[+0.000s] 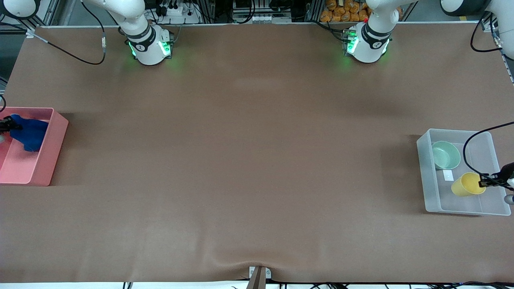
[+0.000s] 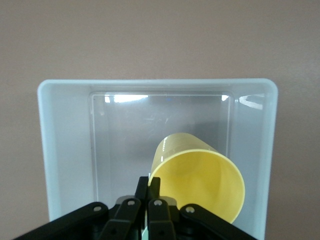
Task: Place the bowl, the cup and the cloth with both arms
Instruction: 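Lift the yellow cup and lower it into the clear bin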
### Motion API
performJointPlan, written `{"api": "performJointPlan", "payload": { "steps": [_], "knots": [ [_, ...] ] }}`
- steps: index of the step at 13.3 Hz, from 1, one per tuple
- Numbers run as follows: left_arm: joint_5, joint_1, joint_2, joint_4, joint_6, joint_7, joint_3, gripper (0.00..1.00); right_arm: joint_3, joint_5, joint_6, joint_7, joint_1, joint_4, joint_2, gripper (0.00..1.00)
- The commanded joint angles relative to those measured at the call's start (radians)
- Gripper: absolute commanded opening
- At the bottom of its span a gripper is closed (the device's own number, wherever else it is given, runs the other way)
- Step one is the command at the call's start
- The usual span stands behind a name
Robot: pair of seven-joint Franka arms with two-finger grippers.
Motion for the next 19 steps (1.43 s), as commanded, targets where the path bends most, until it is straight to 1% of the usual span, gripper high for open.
{"api": "performJointPlan", "payload": {
  "steps": [1,3,5,9,10,11,12,13,17,19],
  "knots": [
    [0.006,0.006,0.055,0.024,0.048,0.014,-0.005,0.0,0.024,0.018,-0.019,-0.029,-0.009,0.012,-0.018,1.0],
    [0.001,0.006,0.072,0.023,0.053,0.03,-0.005,0.0,0.027,0.018,-0.09,-0.019,0.014,0.025,-0.07,1.0],
    [-0.009,0.008,0.086,0.021,0.055,0.043,-0.005,0.0,0.029,0.018,-0.132,0.0,0.06,0.024,-0.138,1.0],
    [-0.02,0.005,0.116,0.023,0.098,0.045,-0.005,0.0,0.03,0.03,-0.25,0.139,0.137,0.015,-0.245,1.0],
    [-0.019,-0.003,0.124,0.026,0.098,0.045,-0.005,0.33,0.029,0.044,-0.265,0.165,0.158,0.012,-0.26,1.0],
    [-0.017,-0.005,0.121,0.026,0.098,0.047,-0.004,0.56,0.03,0.047,-0.272,0.185,0.167,0.004,-0.271,1.0],
    [-0.016,-0.005,0.115,0.026,0.098,0.047,-0.004,0.76,0.032,0.055,-0.273,0.204,0.18,-0.007,-0.283,1.0],
    [-0.012,-0.003,0.109,0.026,0.098,0.047,-0.004,1.0,0.03,0.071,-0.279,0.234,0.197,-0.022,-0.3,1.0],
    [-0.003,0.0,0.052,0.023,0.079,0.037,-0.005,1.0,0.038,0.118,-0.287,0.365,0.243,-0.12,-0.383,1.0],
    [-0.003,0.005,0.008,0.021,-0.005,0.039,-0.002,1.0,0.038,0.131,-0.287,0.438,0.279,-0.165,-0.425,1.0]
  ]
}}
